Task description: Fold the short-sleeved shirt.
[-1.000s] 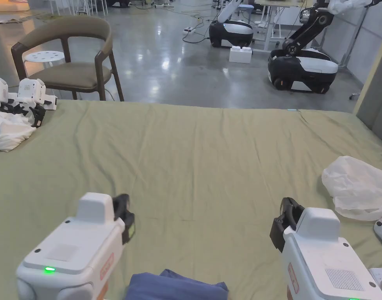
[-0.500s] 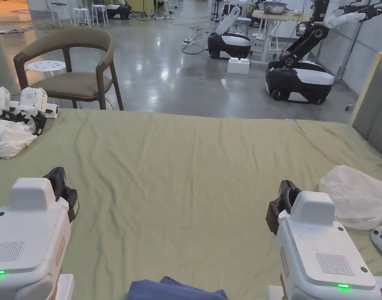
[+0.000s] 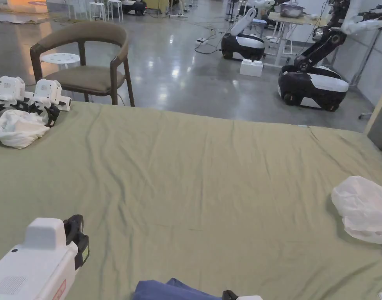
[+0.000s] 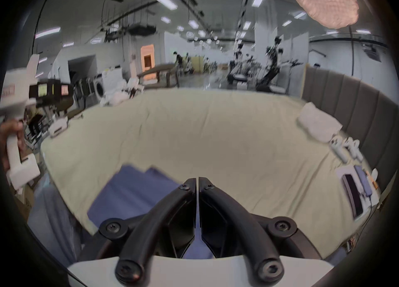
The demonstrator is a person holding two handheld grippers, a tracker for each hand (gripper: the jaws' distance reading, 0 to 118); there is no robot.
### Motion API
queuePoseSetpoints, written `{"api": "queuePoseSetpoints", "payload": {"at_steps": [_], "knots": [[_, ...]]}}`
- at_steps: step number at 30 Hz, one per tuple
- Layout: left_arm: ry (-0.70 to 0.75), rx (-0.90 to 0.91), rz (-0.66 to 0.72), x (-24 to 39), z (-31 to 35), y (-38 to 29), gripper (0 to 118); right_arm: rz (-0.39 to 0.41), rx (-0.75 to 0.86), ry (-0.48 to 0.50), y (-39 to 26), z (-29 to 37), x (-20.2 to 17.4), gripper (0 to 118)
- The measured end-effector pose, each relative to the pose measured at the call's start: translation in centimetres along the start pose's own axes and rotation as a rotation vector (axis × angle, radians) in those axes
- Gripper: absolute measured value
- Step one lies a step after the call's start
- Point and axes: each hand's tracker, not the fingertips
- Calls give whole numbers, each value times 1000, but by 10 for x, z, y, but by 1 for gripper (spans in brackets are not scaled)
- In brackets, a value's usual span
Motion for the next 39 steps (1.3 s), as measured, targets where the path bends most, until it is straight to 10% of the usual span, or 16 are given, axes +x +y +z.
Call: {"api": "queuePoseSetpoints", "payload": {"at_steps": [14,18,21,23,31,39], "knots": [[-309,-381,201,-21,-17,-67,4,-5,-89,-51,-52,-48,-7,1],[-579,-584,401,-32,-48,-83,38,-14,-91,-28,-51,-47,-2,1],[-707,-710,480,-34,-75,-100,89,-18,-93,-16,-52,-47,1,1],[-751,-760,508,-35,-89,-112,97,-23,-92,-12,-53,-46,1,1],[-955,-865,691,-16,-123,-141,92,-28,-87,-8,-54,-46,2,1],[-942,-881,698,-5,-124,-160,25,-39,-92,4,-52,-45,4,1]]}}
